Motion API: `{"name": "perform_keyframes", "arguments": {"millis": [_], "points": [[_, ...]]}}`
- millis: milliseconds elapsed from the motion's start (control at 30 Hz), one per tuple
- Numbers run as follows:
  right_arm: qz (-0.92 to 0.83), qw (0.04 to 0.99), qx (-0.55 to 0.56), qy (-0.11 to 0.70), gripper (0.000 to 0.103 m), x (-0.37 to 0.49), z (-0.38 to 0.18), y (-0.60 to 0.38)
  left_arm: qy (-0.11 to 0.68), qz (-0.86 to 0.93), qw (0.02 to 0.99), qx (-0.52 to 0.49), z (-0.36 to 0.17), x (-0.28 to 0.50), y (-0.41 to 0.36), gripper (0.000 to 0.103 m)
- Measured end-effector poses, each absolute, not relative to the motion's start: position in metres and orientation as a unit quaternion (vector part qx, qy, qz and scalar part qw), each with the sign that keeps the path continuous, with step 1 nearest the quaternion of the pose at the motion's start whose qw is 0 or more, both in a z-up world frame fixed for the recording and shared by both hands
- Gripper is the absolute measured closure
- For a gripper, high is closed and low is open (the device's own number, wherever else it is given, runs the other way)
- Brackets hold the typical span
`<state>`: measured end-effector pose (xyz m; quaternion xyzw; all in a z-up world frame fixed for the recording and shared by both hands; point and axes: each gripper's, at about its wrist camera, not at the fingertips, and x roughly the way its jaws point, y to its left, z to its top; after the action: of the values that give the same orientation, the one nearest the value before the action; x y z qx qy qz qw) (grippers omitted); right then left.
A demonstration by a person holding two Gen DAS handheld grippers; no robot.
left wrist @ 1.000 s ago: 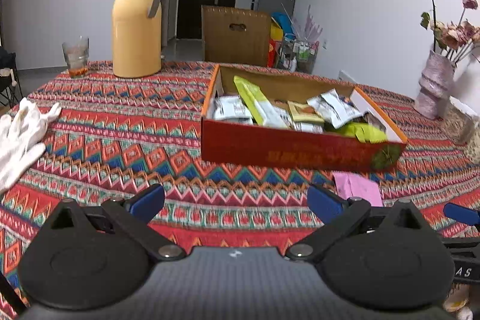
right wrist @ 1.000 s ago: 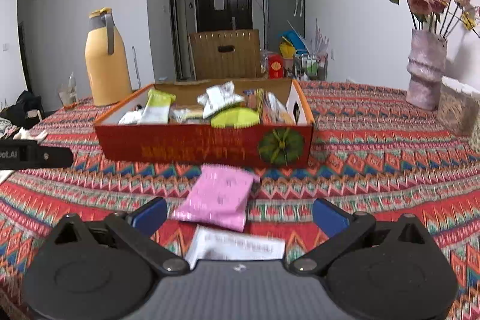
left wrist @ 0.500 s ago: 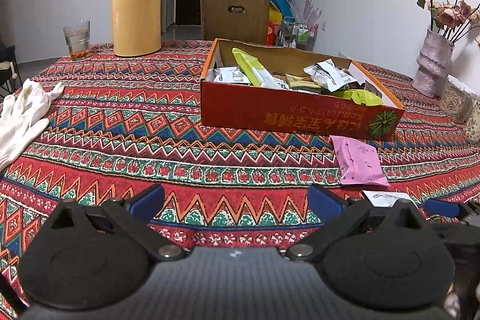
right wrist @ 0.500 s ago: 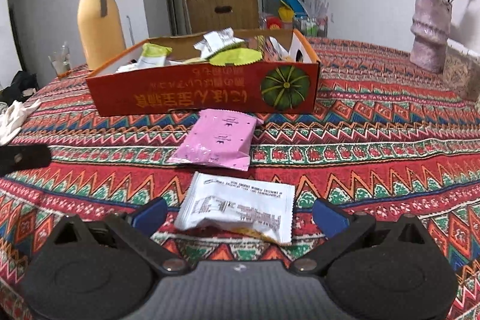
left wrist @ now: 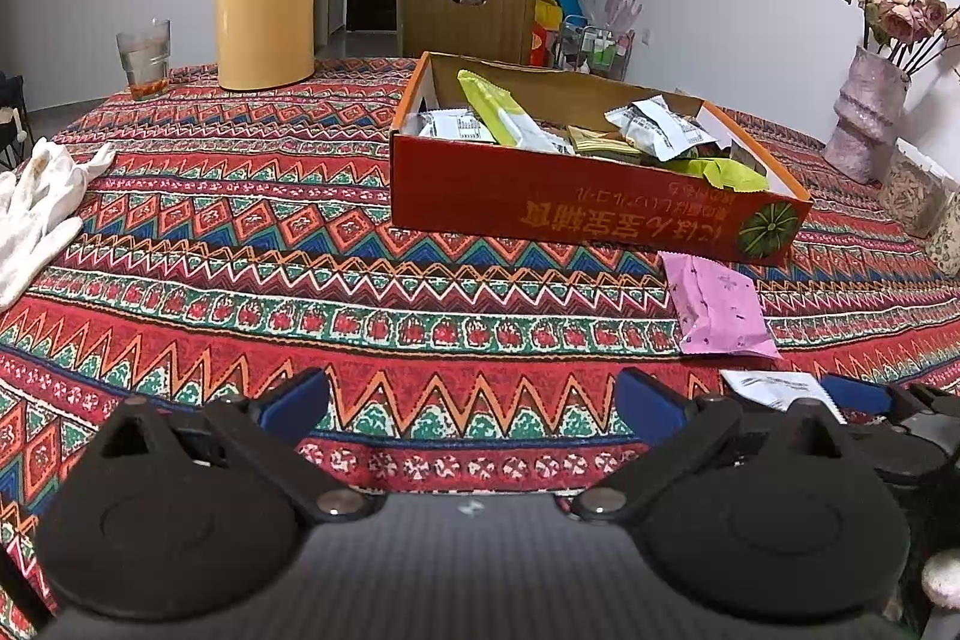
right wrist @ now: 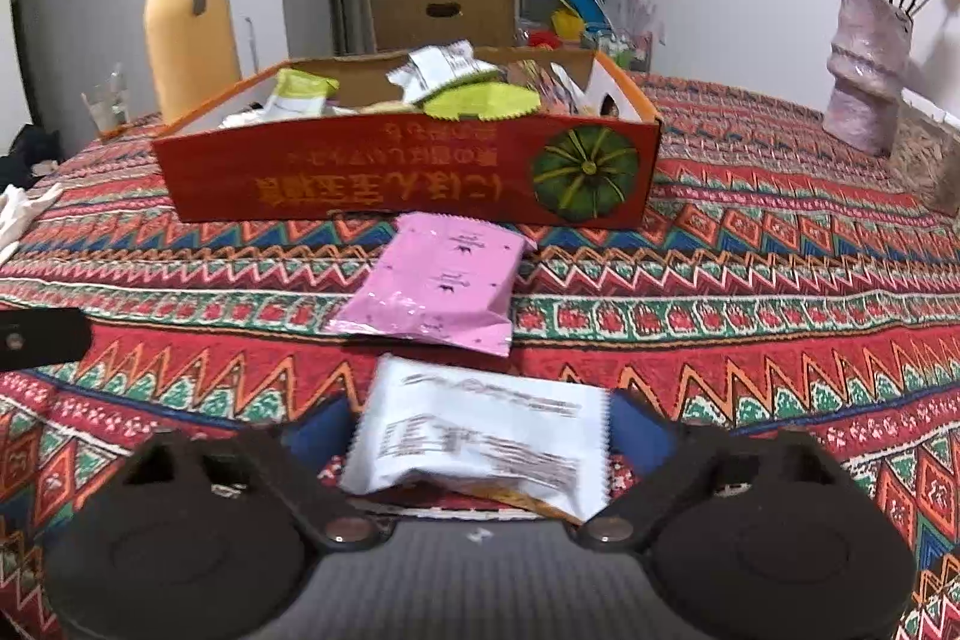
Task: Organize snacks
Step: 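Grasp the white packet with the right tool while the left tool grasps the pink packet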
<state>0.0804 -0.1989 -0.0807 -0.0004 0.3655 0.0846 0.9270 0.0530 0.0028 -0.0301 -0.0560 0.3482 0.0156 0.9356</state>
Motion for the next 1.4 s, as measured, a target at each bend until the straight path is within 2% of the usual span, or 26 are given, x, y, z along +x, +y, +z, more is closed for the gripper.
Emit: {"name": "perform_keyframes", "arguments": {"millis": [167, 200, 267, 300, 433, 700, 1000, 1400], "points": [[0.098, 0.93, 0.001, 0.353, 0.038, 0.071, -0.078, -0.202, 0.348, 0.016, 0.936, -0.06, -0.029, 0.053, 0.005, 0.0], [0.103, 0.931, 0.0, 0.351, 0.044, 0.069, -0.077, -0.202, 0.348, 0.017, 0.935, -0.06, -0.03, 0.053, 0.005, 0.0], [0.111, 0.932, 0.0, 0.346, 0.05, 0.065, -0.075, -0.202, 0.349, 0.017, 0.935, -0.06, -0.03, 0.053, 0.005, 0.0], [0.117, 0.932, 0.0, 0.344, 0.071, 0.063, -0.074, -0.202, 0.349, 0.017, 0.935, -0.06, -0.029, 0.053, 0.005, 0.0], [0.133, 0.934, 0.004, 0.332, 0.082, 0.056, -0.069, -0.203, 0.348, 0.015, 0.936, -0.057, -0.027, 0.052, 0.001, 0.0], [0.131, 0.946, 0.029, 0.294, 0.089, 0.046, -0.053, -0.218, 0.342, 0.011, 0.938, -0.046, -0.022, 0.053, -0.009, 0.0], [0.108, 0.964, 0.036, 0.242, 0.089, 0.045, -0.03, -0.253, 0.336, -0.008, 0.942, -0.021, -0.013, 0.069, -0.043, 0.0], [0.091, 0.972, 0.054, 0.208, 0.089, 0.072, -0.031, -0.308, 0.359, -0.03, 0.933, 0.013, -0.024, 0.122, -0.12, 0.0]]}}
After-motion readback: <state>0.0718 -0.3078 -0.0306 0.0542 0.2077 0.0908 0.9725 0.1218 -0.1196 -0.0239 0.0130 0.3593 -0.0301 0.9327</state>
